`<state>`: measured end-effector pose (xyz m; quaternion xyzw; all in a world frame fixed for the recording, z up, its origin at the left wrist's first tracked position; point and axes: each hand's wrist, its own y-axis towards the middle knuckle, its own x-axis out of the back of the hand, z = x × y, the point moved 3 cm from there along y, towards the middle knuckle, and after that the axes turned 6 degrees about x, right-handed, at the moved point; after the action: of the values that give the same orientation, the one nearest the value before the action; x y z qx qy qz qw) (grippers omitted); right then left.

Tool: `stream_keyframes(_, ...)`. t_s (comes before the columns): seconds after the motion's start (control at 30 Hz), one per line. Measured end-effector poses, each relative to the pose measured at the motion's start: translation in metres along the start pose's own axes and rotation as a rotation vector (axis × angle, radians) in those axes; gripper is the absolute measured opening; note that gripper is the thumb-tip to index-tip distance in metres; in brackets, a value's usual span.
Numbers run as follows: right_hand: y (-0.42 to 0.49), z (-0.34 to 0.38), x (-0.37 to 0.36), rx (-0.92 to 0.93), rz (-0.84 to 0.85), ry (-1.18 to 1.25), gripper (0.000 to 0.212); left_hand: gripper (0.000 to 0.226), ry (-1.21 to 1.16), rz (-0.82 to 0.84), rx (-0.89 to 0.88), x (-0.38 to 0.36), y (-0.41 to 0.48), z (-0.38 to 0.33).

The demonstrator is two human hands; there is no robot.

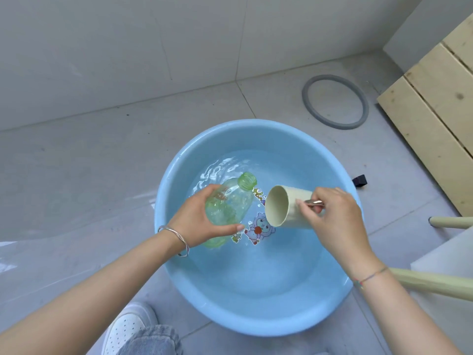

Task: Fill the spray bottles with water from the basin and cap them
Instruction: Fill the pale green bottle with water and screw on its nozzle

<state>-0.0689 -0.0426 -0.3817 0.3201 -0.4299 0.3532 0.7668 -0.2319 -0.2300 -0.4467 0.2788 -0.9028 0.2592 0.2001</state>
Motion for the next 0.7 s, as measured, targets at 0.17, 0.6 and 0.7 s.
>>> stream_keyframes(0.17,-0.008,-0.011,-0.025,0.071,0.141,-0.103,0.061,0.077,-0.015,-0.003,0.002,-0.001,0.000,0.001)
stream_keyframes(0.6,-0.017,-0.010,-0.037,0.081,0.187,-0.160,0.058,0.074,-0.016,-0.020,-0.007,0.000,-0.001,-0.002)
stream_keyframes(0.7,-0.016,-0.012,-0.023,-0.044,0.093,-0.016,0.059,0.070,-0.006,-0.019,-0.012,0.002,-0.002,-0.004)
